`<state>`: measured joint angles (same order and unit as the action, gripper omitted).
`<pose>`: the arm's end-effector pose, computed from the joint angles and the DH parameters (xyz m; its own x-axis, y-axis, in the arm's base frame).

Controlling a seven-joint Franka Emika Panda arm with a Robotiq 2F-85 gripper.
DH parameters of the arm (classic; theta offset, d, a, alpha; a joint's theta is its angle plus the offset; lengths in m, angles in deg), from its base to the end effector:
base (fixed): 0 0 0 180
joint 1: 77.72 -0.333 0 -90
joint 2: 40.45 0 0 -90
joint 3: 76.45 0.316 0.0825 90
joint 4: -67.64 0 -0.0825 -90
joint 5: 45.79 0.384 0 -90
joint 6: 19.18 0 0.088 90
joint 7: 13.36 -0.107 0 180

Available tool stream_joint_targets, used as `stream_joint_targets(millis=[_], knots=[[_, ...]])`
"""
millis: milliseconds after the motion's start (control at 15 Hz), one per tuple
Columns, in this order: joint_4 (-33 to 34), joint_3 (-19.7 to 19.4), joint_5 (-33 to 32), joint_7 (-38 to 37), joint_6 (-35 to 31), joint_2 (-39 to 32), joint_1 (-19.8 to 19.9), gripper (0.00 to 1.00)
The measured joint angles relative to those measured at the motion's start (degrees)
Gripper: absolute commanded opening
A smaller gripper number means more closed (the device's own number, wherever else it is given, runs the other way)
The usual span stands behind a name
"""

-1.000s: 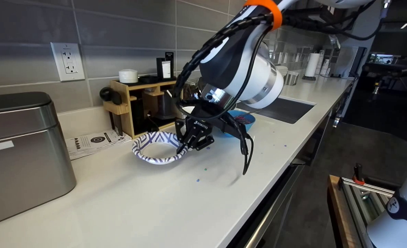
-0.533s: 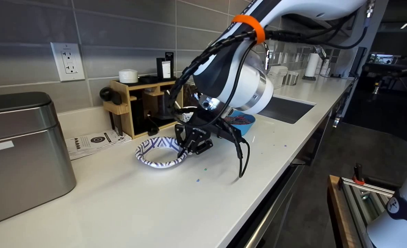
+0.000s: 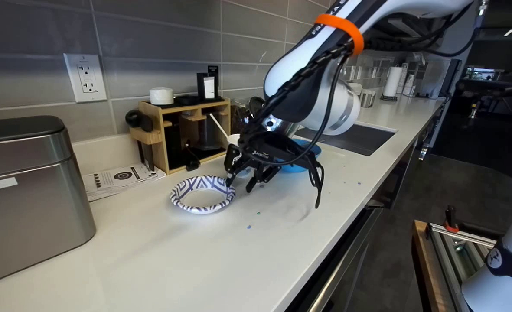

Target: Pour the contents of the white plate into the blue bowl

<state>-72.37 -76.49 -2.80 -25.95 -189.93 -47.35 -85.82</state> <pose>0.5084 0.0240 0.2876 0.6605 -0.7309 0.1722 -0.6220 -0.6610 -0.4198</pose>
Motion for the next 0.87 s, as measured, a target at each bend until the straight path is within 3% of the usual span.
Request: stream_joint_targets(millis=[133, 400, 667, 867], knots=[[-4.4, -2.3, -8.9, -2.2, 0.0, 4.4, -0.5, 1.00], [-13.1, -4.2, -24.9, -4.1, 2.2, 15.8, 1.4, 1.00], [-16.3, -2.7, -28.6, -2.1, 11.4, 28.9, 4.8, 1.00], [-16.4, -2.6, -28.5, -2.0, 12.6, 31.6, 5.2, 1.00]])
